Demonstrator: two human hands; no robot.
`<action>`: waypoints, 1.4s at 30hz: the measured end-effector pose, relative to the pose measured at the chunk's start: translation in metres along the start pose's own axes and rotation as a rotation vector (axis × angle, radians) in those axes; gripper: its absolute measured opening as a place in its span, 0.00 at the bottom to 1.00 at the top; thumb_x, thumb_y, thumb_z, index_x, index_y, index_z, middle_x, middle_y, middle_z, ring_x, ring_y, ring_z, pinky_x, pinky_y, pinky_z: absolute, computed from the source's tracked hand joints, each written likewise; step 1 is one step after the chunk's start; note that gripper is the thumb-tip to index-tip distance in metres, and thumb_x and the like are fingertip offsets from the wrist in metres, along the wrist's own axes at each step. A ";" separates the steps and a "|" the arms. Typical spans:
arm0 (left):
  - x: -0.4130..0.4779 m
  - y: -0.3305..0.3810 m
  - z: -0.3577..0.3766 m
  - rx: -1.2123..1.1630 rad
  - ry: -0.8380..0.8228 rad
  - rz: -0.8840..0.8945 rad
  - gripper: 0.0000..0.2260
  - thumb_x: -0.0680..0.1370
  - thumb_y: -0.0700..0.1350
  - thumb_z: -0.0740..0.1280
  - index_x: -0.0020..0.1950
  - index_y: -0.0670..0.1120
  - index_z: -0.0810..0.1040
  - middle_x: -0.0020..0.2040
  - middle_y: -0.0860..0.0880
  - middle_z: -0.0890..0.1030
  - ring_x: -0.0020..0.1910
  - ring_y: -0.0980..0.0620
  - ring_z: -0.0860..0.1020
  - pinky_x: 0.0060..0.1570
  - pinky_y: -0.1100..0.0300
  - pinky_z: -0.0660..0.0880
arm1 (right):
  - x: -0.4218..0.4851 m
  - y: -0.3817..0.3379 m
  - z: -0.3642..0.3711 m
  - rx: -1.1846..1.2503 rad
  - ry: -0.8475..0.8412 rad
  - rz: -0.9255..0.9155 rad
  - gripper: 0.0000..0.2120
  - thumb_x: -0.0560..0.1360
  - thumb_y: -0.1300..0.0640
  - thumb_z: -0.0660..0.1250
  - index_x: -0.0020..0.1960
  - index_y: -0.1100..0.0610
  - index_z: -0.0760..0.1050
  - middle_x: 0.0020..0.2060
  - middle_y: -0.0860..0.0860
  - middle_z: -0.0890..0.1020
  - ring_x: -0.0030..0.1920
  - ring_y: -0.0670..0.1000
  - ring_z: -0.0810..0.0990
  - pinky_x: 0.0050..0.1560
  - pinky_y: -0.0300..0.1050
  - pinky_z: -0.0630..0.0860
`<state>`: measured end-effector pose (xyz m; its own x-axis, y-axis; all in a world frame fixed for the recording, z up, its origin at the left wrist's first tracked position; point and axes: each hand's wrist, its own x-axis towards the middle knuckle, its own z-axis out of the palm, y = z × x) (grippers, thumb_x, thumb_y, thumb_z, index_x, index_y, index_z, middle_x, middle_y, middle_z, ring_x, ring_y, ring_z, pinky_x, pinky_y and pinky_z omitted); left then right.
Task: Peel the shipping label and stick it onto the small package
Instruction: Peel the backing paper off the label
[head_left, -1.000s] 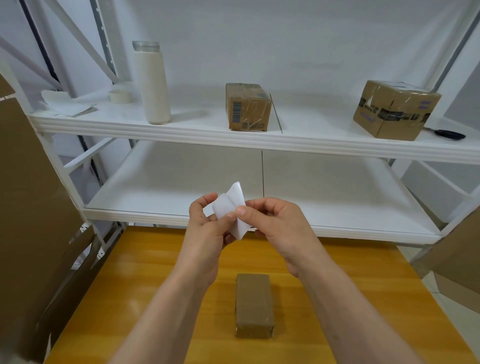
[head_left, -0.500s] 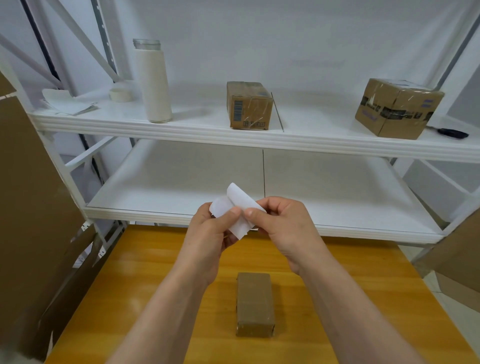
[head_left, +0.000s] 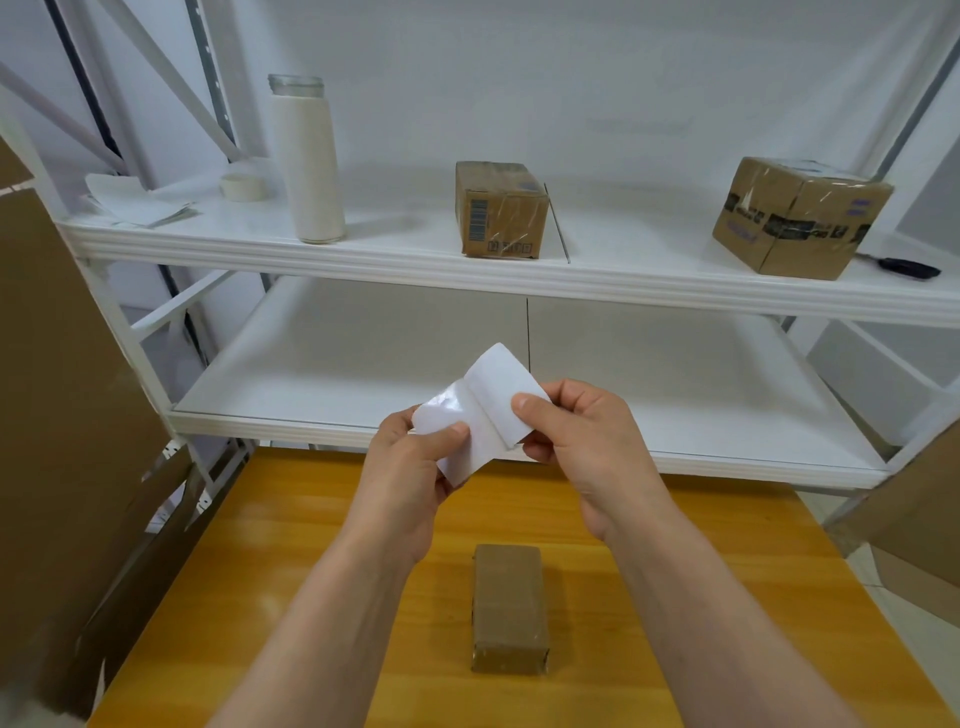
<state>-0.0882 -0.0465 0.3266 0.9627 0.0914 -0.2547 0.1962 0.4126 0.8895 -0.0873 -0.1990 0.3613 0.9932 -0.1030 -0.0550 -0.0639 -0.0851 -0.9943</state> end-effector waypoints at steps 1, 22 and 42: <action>0.001 0.000 0.000 -0.010 0.012 -0.008 0.21 0.77 0.36 0.70 0.68 0.45 0.71 0.61 0.42 0.79 0.56 0.42 0.81 0.41 0.56 0.79 | 0.000 0.000 0.000 0.009 -0.002 0.005 0.03 0.77 0.57 0.70 0.46 0.56 0.80 0.46 0.53 0.85 0.42 0.48 0.83 0.41 0.39 0.77; -0.005 0.015 0.001 0.502 -0.106 0.199 0.26 0.78 0.40 0.71 0.74 0.53 0.68 0.69 0.57 0.72 0.54 0.61 0.75 0.50 0.65 0.70 | -0.010 -0.008 -0.002 -0.307 -0.077 -0.143 0.03 0.76 0.52 0.67 0.46 0.52 0.77 0.46 0.51 0.82 0.48 0.55 0.83 0.47 0.59 0.83; -0.006 0.019 -0.006 0.510 -0.127 0.044 0.17 0.78 0.39 0.68 0.66 0.50 0.74 0.59 0.47 0.81 0.57 0.44 0.78 0.51 0.51 0.75 | -0.004 -0.016 0.001 -0.103 -0.101 -0.026 0.02 0.77 0.59 0.69 0.49 0.55 0.81 0.45 0.54 0.86 0.41 0.56 0.86 0.37 0.47 0.82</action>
<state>-0.0910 -0.0341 0.3431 0.9808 -0.0251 -0.1936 0.1908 -0.0855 0.9779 -0.0906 -0.1961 0.3777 0.9990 0.0004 -0.0436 -0.0428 -0.1878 -0.9813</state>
